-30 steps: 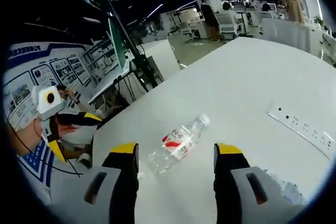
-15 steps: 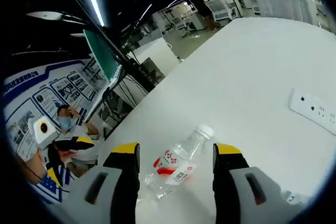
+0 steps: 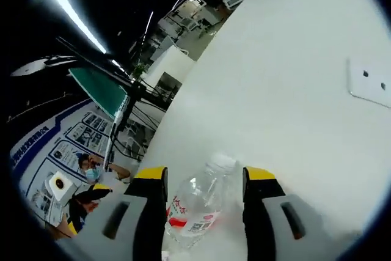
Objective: Arrange the tabletop items into an orderly group along one side of the table until the central work area is clear of visible clutter.
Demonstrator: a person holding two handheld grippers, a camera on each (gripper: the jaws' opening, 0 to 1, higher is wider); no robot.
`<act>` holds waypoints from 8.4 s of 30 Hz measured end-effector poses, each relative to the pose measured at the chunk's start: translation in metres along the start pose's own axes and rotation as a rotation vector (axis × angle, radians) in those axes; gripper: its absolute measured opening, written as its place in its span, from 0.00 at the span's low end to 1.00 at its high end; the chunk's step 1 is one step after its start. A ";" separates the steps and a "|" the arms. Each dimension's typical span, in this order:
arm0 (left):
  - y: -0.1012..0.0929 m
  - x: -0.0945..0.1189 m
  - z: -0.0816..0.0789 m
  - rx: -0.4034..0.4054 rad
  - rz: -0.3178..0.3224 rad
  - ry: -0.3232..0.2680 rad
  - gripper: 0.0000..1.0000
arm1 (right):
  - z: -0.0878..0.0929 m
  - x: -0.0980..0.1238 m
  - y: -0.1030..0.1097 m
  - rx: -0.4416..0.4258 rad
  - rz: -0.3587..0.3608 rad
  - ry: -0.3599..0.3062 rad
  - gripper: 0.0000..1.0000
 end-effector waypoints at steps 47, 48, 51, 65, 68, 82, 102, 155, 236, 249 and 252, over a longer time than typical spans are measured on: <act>0.033 -0.043 0.004 0.015 0.073 0.031 0.76 | 0.007 -0.010 0.008 -0.045 -0.139 -0.107 0.21; 0.035 -0.046 0.004 0.009 0.078 0.036 0.75 | 0.008 -0.008 0.012 -0.020 -0.143 -0.112 0.21; 0.041 -0.061 0.005 0.027 0.109 0.053 0.75 | 0.008 -0.003 0.021 0.021 -0.162 -0.124 0.20; 0.046 -0.137 0.032 0.043 0.273 0.258 0.60 | 0.006 0.013 0.044 0.187 -0.185 -0.160 0.20; 0.044 -0.143 0.035 0.029 0.303 0.291 0.56 | 0.004 0.014 0.046 0.218 -0.189 -0.162 0.20; 0.036 -0.150 0.022 -0.008 0.392 0.313 0.42 | -0.004 0.030 0.063 0.314 -0.175 -0.183 0.19; 0.001 -0.187 -0.008 -0.201 0.494 0.249 0.41 | -0.023 0.087 0.084 0.560 -0.093 -0.326 0.19; 0.002 -0.210 0.007 -0.482 0.604 0.233 0.40 | 0.009 0.091 0.087 1.087 0.146 -0.340 0.20; -0.004 -0.128 -0.003 -0.390 0.506 0.232 0.84 | 0.032 0.146 0.105 1.055 0.080 -0.228 0.59; -0.003 -0.079 0.001 -0.360 0.461 0.224 0.87 | 0.051 0.148 0.112 1.051 0.008 -0.140 0.58; -0.003 -0.066 0.003 -0.344 0.443 0.217 0.87 | 0.056 0.147 0.113 1.054 -0.012 -0.111 0.58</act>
Point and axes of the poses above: the point that each gripper's makers call its tool centre point, and the gripper's own axes: x roughly backward along the fingers, y roughly to its left, z roughly out of its underside, the point moved 9 cm from there along x, roughly backward along the fingers, and after that the axes turned 12 degrees about -y, right-handed, at the moved point
